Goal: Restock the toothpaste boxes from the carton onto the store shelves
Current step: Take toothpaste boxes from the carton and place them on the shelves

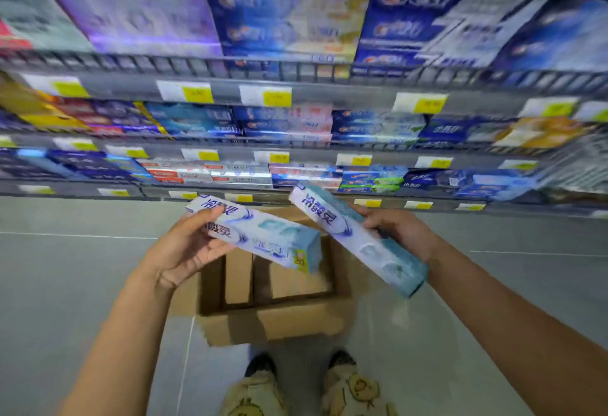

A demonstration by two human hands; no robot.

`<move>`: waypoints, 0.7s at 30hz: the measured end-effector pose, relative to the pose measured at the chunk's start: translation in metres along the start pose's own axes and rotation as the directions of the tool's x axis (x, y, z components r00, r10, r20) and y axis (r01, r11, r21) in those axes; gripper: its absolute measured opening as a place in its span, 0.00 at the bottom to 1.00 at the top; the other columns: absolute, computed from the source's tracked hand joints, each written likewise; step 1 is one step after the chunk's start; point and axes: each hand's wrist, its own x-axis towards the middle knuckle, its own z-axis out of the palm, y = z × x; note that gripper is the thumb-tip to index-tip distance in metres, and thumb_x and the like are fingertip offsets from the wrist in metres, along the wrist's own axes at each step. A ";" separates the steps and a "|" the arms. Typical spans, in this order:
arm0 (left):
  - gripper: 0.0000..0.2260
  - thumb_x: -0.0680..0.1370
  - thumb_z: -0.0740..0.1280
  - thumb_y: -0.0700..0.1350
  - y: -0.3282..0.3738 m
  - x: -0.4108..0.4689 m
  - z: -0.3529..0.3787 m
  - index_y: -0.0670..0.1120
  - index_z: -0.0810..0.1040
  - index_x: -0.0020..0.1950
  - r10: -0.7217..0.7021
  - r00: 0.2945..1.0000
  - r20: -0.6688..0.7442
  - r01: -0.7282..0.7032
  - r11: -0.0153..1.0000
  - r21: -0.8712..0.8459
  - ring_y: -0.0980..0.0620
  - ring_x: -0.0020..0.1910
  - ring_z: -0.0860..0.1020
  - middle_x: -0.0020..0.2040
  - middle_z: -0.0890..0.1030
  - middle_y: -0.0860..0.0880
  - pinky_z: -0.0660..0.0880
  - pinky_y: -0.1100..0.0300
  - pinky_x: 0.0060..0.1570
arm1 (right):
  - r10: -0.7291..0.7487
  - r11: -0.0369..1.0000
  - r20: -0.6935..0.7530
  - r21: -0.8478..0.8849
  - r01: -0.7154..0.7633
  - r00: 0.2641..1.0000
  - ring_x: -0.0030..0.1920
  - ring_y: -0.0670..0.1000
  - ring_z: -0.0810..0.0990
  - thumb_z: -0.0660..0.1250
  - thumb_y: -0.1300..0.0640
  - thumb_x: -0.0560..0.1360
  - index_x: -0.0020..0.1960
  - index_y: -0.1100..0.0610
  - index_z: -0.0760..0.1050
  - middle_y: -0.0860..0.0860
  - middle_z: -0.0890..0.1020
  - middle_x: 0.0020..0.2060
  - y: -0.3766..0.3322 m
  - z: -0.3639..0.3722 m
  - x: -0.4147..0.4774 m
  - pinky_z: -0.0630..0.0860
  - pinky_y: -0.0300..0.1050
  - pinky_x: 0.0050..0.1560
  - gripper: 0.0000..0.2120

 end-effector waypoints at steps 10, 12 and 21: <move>0.32 0.44 0.85 0.47 0.189 -0.217 0.090 0.43 0.82 0.46 0.052 0.998 -0.040 -0.056 0.992 -0.110 0.46 0.39 0.84 0.46 0.84 0.42 0.81 0.56 0.30 | -0.155 0.976 0.091 -0.142 0.167 0.984 0.37 0.53 0.72 0.80 0.51 0.57 0.62 0.60 0.74 0.60 0.79 0.44 -0.143 0.202 -0.191 0.72 0.42 0.38 0.36; 0.21 0.59 0.79 0.46 0.215 -0.245 0.102 0.44 0.79 0.49 0.076 0.995 -0.071 -0.084 0.991 -0.108 0.45 0.40 0.84 0.50 0.82 0.41 0.81 0.56 0.30 | -0.193 0.969 0.070 -0.140 0.202 0.979 0.33 0.52 0.75 0.81 0.51 0.54 0.61 0.64 0.71 0.59 0.81 0.40 -0.165 0.231 -0.217 0.74 0.42 0.36 0.40; 0.09 0.69 0.70 0.45 0.286 -0.320 0.140 0.45 0.78 0.48 0.235 0.972 -0.008 -0.234 0.965 -0.116 0.46 0.39 0.84 0.51 0.80 0.42 0.81 0.55 0.32 | -0.465 0.848 -0.204 -0.380 0.368 0.861 0.24 0.52 0.78 0.72 0.53 0.65 0.29 0.56 0.82 0.54 0.81 0.27 -0.221 0.312 -0.309 0.75 0.39 0.25 0.08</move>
